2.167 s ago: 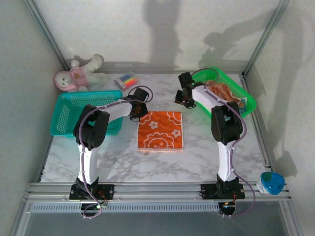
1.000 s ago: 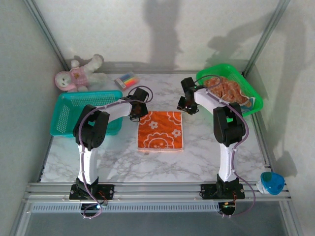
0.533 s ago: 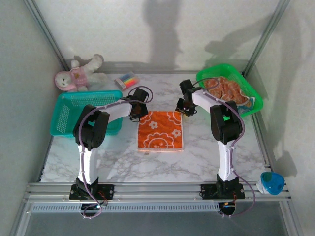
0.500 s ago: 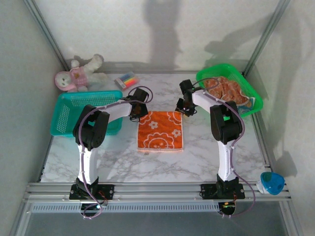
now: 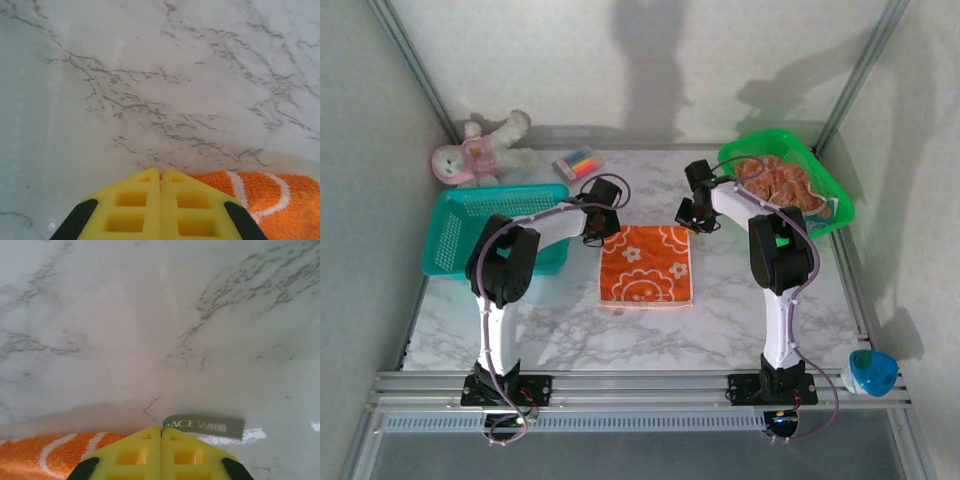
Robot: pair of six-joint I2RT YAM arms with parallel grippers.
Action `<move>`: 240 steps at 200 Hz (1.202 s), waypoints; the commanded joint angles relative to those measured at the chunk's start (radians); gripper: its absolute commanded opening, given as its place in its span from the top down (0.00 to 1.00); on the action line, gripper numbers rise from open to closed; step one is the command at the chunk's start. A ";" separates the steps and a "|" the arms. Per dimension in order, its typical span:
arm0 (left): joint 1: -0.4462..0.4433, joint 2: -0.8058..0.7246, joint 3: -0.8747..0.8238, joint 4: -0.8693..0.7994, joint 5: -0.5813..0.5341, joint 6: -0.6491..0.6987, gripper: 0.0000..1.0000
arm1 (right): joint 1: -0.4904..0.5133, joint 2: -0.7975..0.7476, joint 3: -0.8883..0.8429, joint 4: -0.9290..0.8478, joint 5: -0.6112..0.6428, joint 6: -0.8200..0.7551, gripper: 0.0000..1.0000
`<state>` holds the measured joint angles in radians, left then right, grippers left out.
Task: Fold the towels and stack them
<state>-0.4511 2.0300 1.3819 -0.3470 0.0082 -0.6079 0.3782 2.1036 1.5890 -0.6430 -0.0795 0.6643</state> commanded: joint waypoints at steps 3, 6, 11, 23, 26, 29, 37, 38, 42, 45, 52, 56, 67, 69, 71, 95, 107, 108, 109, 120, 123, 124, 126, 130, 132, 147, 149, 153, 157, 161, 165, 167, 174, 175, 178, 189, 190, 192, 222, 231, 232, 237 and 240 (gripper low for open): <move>-0.001 -0.070 0.002 -0.023 0.007 0.031 1.00 | 0.004 -0.079 0.012 -0.015 0.010 -0.050 1.00; -0.001 -0.073 0.000 -0.021 0.007 0.032 1.00 | 0.004 -0.085 0.010 -0.013 0.007 -0.052 1.00; -0.001 -0.080 -0.003 -0.021 0.006 0.033 1.00 | 0.004 -0.094 0.004 -0.009 0.003 -0.056 1.00; -0.001 -0.100 -0.013 -0.018 0.003 0.036 1.00 | 0.005 -0.118 -0.014 0.002 -0.003 -0.059 1.00; -0.001 -0.105 -0.017 -0.017 0.003 0.037 1.00 | 0.005 -0.124 -0.020 0.004 -0.002 -0.060 1.00; -0.001 -0.109 -0.021 -0.016 0.003 0.038 1.00 | 0.005 -0.130 -0.025 0.006 -0.003 -0.061 1.00; -0.001 -0.123 -0.033 -0.011 0.002 0.040 1.00 | 0.005 -0.146 -0.040 0.014 -0.008 -0.065 1.00; -0.001 -0.125 -0.034 -0.011 0.002 0.041 1.00 | 0.005 -0.148 -0.043 0.015 -0.009 -0.066 1.00; -0.001 -0.132 -0.041 -0.007 0.001 0.042 1.00 | 0.004 -0.157 -0.053 0.020 -0.011 -0.069 1.00; -0.001 -0.137 -0.047 -0.004 0.001 0.043 1.00 | 0.004 -0.163 -0.061 0.025 -0.013 -0.070 1.00; -0.001 -0.149 -0.062 0.006 0.001 0.046 1.00 | 0.005 -0.180 -0.081 0.034 -0.013 -0.072 1.00; -0.001 -0.155 -0.071 0.012 0.002 0.048 1.00 | 0.005 -0.186 -0.090 0.039 -0.015 -0.074 1.00; 0.000 -0.168 -0.095 0.027 0.005 0.050 1.00 | 0.005 -0.203 -0.117 0.052 -0.018 -0.081 1.00; -0.001 -0.169 -0.099 0.029 0.005 0.052 1.00 | 0.004 -0.206 -0.121 0.054 -0.017 -0.082 1.00; -0.001 -0.170 -0.103 0.032 0.008 0.052 1.00 | 0.004 -0.207 -0.125 0.055 -0.017 -0.083 1.00; -0.002 -0.164 -0.128 0.052 0.022 0.057 1.00 | 0.007 -0.211 -0.160 0.080 -0.022 -0.085 1.00; -0.003 -0.157 -0.133 0.059 0.019 0.052 1.00 | 0.009 -0.211 -0.172 0.096 -0.015 -0.084 1.00; -0.003 -0.157 -0.133 0.059 0.018 0.052 1.00 | 0.008 -0.211 -0.172 0.097 -0.013 -0.084 1.00; -0.003 -0.157 -0.134 0.061 0.017 0.051 1.00 | 0.008 -0.211 -0.174 0.098 -0.011 -0.083 1.00; -0.001 -0.154 -0.135 0.068 0.014 0.048 1.00 | 0.011 -0.210 -0.187 0.114 -0.002 -0.086 1.00; -0.001 -0.153 -0.134 0.071 0.014 0.048 1.00 | 0.010 -0.208 -0.189 0.119 -0.002 -0.086 1.00; 0.000 -0.152 -0.134 0.072 0.014 0.047 1.00 | 0.011 -0.207 -0.190 0.120 -0.003 -0.085 1.00; -0.001 -0.150 -0.132 0.072 0.014 0.047 1.00 | 0.011 -0.206 -0.190 0.122 -0.003 -0.087 1.00; -0.001 -0.147 -0.129 0.073 0.012 0.046 1.00 | 0.010 -0.201 -0.191 0.125 -0.002 -0.087 1.00; -0.001 -0.143 -0.126 0.074 0.011 0.046 1.00 | 0.010 -0.198 -0.189 0.125 -0.001 -0.089 1.00; -0.001 -0.120 -0.105 0.075 0.008 0.046 1.00 | 0.010 -0.173 -0.179 0.131 0.013 -0.095 1.00; -0.001 -0.116 -0.101 0.075 0.006 0.046 1.00 | 0.010 -0.169 -0.179 0.131 0.015 -0.095 1.00; -0.001 -0.108 -0.093 0.076 0.004 0.046 1.00 | 0.010 -0.160 -0.172 0.131 0.022 -0.098 1.00; -0.001 -0.100 -0.085 0.077 0.001 0.046 1.00 | 0.010 -0.154 -0.167 0.131 0.027 -0.100 1.00; 0.000 -0.093 -0.077 0.077 -0.002 0.047 1.00 | 0.011 -0.147 -0.161 0.133 0.031 -0.100 1.00; 0.000 -0.086 -0.069 0.076 -0.006 0.047 1.00 | 0.011 -0.140 -0.156 0.135 0.036 -0.103 1.00; 0.000 -0.082 -0.066 0.075 -0.008 0.048 1.00 | 0.010 -0.137 -0.154 0.137 0.038 -0.103 1.00; 0.002 -0.070 -0.053 0.078 -0.015 0.046 1.00 | 0.010 -0.127 -0.147 0.146 0.046 -0.104 1.00; 0.002 -0.068 -0.052 0.077 -0.017 0.046 1.00 | 0.010 -0.126 -0.145 0.147 0.048 -0.104 1.00; 0.002 -0.062 -0.047 0.078 -0.018 0.046 1.00 | 0.011 -0.122 -0.144 0.152 0.049 -0.104 1.00; 0.005 -0.044 -0.033 0.081 -0.022 0.046 0.99 | 0.011 -0.103 -0.129 0.163 0.053 -0.107 1.00; 0.004 -0.042 -0.032 0.082 -0.022 0.046 0.99 | 0.010 -0.101 -0.127 0.164 0.054 -0.107 1.00; 0.003 -0.039 -0.030 0.082 -0.022 0.046 0.99 | 0.010 -0.097 -0.124 0.165 0.056 -0.108 1.00; 0.008 -0.005 -0.004 0.074 -0.019 0.046 0.79 | 0.010 -0.039 -0.075 0.165 0.059 -0.123 1.00; 0.012 -0.001 0.005 0.064 -0.019 0.048 0.73 | 0.010 -0.029 -0.065 0.157 0.060 -0.127 0.96; 0.011 -0.001 0.006 0.064 -0.019 0.048 0.73 | 0.010 -0.029 -0.063 0.155 0.060 -0.127 0.96; 0.012 -0.002 0.009 0.059 -0.021 0.048 0.71 | 0.011 -0.028 -0.060 0.154 0.060 -0.128 0.93; 0.014 -0.004 0.013 0.054 -0.020 0.048 0.70 | 0.011 -0.028 -0.060 0.154 0.060 -0.128 0.91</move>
<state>-0.4477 2.0136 1.3518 -0.2703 0.0078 -0.5652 0.3805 2.0529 1.4853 -0.4847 -0.0456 0.5606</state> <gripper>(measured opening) 0.254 0.044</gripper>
